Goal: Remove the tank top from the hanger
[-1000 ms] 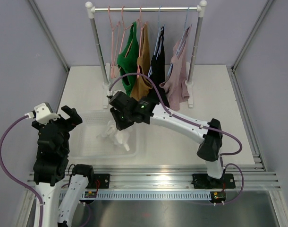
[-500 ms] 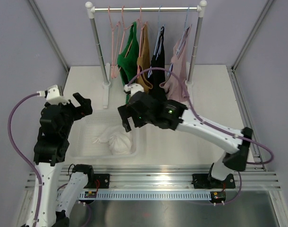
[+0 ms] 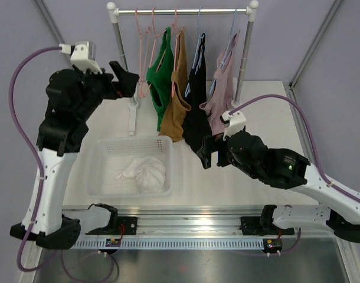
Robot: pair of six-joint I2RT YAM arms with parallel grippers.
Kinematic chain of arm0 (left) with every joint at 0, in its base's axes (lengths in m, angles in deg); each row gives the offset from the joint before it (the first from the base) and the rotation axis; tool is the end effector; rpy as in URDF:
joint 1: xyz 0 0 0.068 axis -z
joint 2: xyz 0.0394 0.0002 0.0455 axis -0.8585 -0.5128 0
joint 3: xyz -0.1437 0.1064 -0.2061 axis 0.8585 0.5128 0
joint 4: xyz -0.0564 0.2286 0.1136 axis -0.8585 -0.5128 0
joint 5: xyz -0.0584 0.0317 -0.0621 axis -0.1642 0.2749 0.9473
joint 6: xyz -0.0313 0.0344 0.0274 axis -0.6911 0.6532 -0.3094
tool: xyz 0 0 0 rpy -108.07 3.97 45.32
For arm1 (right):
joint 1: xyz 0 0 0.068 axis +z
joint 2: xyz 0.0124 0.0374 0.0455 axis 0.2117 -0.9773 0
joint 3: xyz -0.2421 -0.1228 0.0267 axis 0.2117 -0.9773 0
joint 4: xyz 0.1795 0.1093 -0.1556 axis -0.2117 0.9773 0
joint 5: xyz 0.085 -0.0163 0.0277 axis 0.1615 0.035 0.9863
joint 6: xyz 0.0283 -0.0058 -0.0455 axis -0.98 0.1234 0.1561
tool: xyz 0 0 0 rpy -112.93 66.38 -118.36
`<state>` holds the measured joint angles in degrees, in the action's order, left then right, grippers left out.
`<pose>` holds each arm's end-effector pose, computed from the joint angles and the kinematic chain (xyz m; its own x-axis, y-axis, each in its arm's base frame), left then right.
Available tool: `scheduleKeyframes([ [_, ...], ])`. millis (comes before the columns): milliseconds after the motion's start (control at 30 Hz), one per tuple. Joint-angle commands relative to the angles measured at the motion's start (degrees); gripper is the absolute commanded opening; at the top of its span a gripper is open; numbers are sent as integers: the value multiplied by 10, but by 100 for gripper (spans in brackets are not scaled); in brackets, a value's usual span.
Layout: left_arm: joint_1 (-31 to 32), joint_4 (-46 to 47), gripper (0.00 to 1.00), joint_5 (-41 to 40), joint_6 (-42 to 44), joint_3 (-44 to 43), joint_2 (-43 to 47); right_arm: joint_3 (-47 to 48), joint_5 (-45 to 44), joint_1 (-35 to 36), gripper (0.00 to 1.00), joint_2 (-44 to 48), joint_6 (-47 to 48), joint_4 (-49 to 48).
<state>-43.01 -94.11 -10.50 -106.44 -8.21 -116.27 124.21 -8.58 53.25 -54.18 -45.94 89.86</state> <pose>0.1870 -0.0570 0.5249 -0.1603 -0.2615 -0.9518 0.3187 0.8989 -0.3006 0.0955 0.1696 0.4239 -0.4716 -0.0606 -0.8797 -0.4739 0.8587 0.1949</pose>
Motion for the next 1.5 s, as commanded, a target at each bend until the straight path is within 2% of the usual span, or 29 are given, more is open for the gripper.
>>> scheduleKeyframes([
  [0,11,-2,99,-15,42,-90,-93,-22,-41,2,100,36,-25,18],
  [167,15,26,99,7,59,-173,-183,-44,-44,2,99,73,-30,29],
  [333,32,48,93,16,93,-251,-271,-68,-45,1,98,99,-30,30],
  [467,35,29,82,-16,104,-326,-363,-82,-44,2,98,102,-33,30],
  [500,35,23,76,-23,107,-348,-376,-84,-41,1,98,102,-34,30],
  [667,35,38,71,-59,131,-358,-415,-89,-21,2,96,102,-33,26],
  [800,32,35,65,-50,141,-377,-456,-95,-18,2,96,106,-29,20],
  [967,27,33,49,-50,139,-395,-486,-101,-15,1,96,101,-22,11],
  [1033,25,33,48,-49,136,-398,-490,-102,-13,2,96,95,-20,11],
  [1067,23,34,45,-48,134,-399,-492,-102,-13,1,95,92,-19,11],
  [1167,22,36,30,-33,132,-401,-492,-102,-11,1,96,84,-17,9],
  [1200,22,36,17,-32,132,-405,-492,-102,-10,1,95,81,-16,8],
  [1300,22,33,2,-29,127,-410,-489,-101,-10,1,95,80,-15,7],
  [1467,25,37,0,-19,108,-416,-470,-94,-8,2,95,73,-11,5],
])
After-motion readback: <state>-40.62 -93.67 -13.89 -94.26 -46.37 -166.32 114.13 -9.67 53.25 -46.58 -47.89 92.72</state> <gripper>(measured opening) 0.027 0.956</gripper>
